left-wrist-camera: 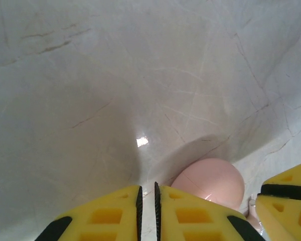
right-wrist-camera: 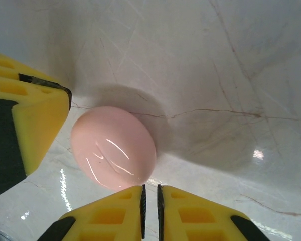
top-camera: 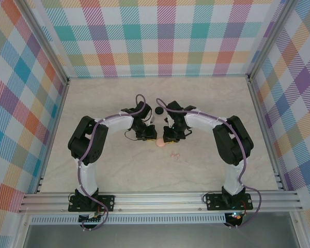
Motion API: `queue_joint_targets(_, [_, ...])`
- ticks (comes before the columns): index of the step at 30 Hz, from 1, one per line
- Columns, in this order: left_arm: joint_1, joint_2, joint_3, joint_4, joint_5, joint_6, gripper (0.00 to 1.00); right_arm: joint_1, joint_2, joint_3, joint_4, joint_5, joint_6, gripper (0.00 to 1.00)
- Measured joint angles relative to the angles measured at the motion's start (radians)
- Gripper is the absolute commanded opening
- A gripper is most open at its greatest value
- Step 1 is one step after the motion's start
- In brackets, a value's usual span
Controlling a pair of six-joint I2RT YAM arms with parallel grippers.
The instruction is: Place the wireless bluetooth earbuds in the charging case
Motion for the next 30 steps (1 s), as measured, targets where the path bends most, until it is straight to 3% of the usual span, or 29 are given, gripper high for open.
queue_joint_targets(18, [-0.017,-0.048,-0.093,0.027,0.009,-0.005,0.17,0.001,0.06,0.051,0.005,0.008,0.007,0.19])
queue_joint_targets(30, [-0.008,-0.143,-0.113,0.006,-0.03,-0.024,0.3,-0.006,0.043,0.038,0.004,0.084,0.017,0.22])
